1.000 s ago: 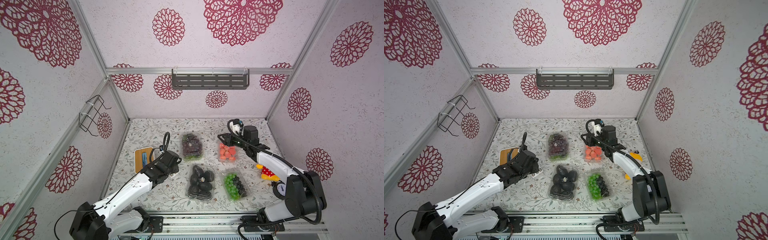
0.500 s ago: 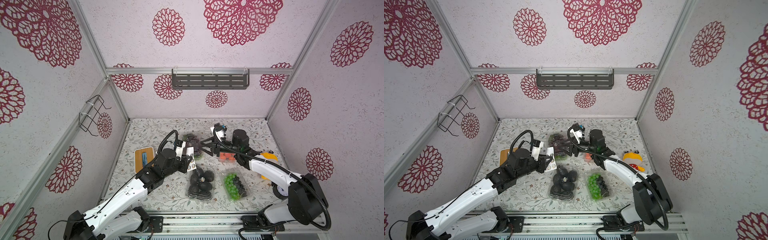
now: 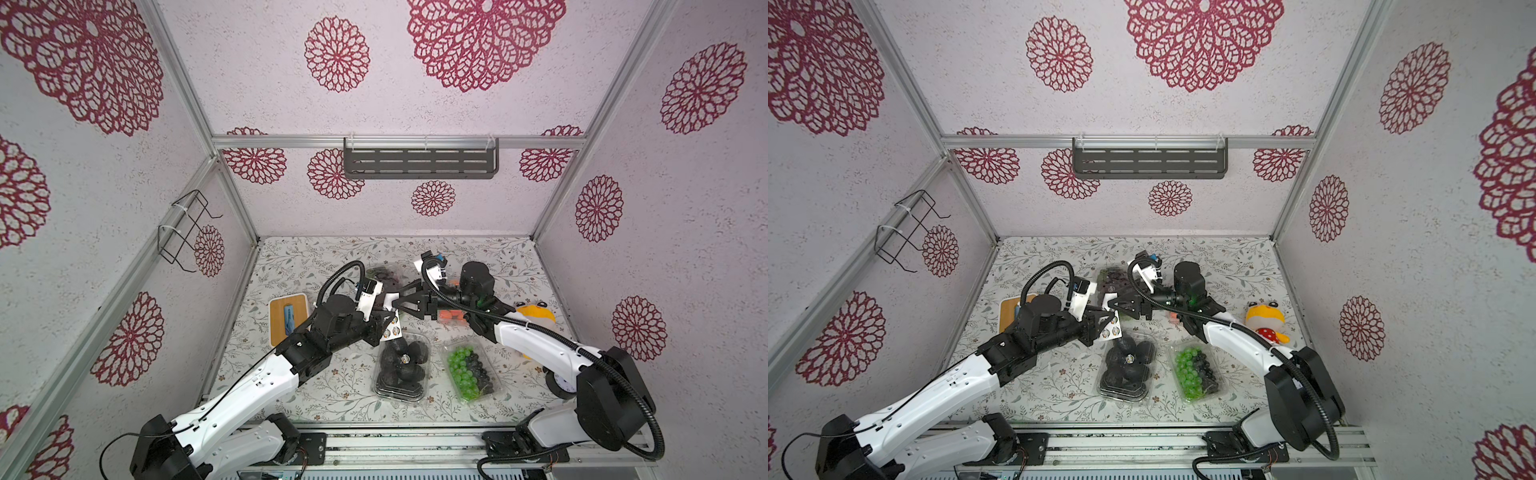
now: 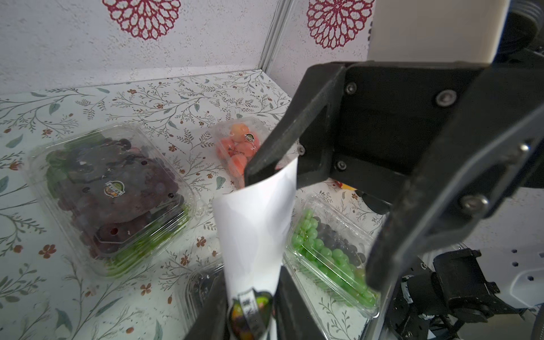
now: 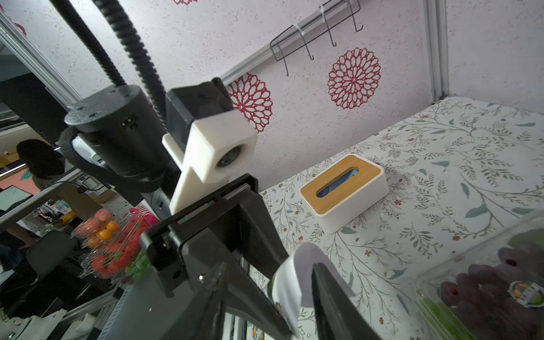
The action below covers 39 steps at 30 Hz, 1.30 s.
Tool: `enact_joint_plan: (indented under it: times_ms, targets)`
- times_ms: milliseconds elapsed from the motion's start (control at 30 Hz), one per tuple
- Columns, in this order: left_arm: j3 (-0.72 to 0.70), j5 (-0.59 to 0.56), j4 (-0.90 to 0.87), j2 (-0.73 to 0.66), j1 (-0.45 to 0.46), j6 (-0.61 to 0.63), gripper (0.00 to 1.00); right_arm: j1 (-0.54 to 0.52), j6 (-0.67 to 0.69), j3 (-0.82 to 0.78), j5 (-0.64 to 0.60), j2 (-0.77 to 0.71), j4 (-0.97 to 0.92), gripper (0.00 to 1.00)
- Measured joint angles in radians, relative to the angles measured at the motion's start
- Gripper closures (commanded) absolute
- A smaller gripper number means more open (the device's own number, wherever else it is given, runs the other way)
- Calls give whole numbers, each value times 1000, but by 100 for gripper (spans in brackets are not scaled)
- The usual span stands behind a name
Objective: Label fruit boxes
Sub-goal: Pick up the label sticker from the center of the board.
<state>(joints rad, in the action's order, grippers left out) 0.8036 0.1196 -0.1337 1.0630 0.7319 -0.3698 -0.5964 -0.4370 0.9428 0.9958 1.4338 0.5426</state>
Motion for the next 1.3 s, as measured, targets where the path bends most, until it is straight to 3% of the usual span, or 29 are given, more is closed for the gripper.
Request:
enact_joint_plan:
  times_ms: [67,200,233,367,467,633,700,967,1133,1300]
  targets:
    - [0,-7,11,-1,3,2,73,-5,2,1,3,5,-5,65]
    - [0,-8,23,0,4,3,72,-6,0,7,12,31,-6,97]
    - [0,-10,23,0,5,4,72,-6,-6,8,14,37,-4,100]
    - [0,-13,24,-1,6,7,66,-5,-15,8,20,45,10,100]
    - [-6,-16,37,-16,7,17,46,1,-3,8,13,42,8,100]
    - [-37,-12,59,-93,6,32,22,43,0,-10,2,3,10,100]
    - [-50,20,76,-125,-6,35,17,75,0,-28,1,-25,15,100]
    - [-112,472,316,-97,-244,-47,17,171,-2,-106,58,-194,72,100]
    - [-83,604,379,-45,-245,-72,26,177,-10,-150,110,-295,135,100]
    - [-50,654,414,-21,-204,-74,34,177,-67,-195,155,-325,251,100]
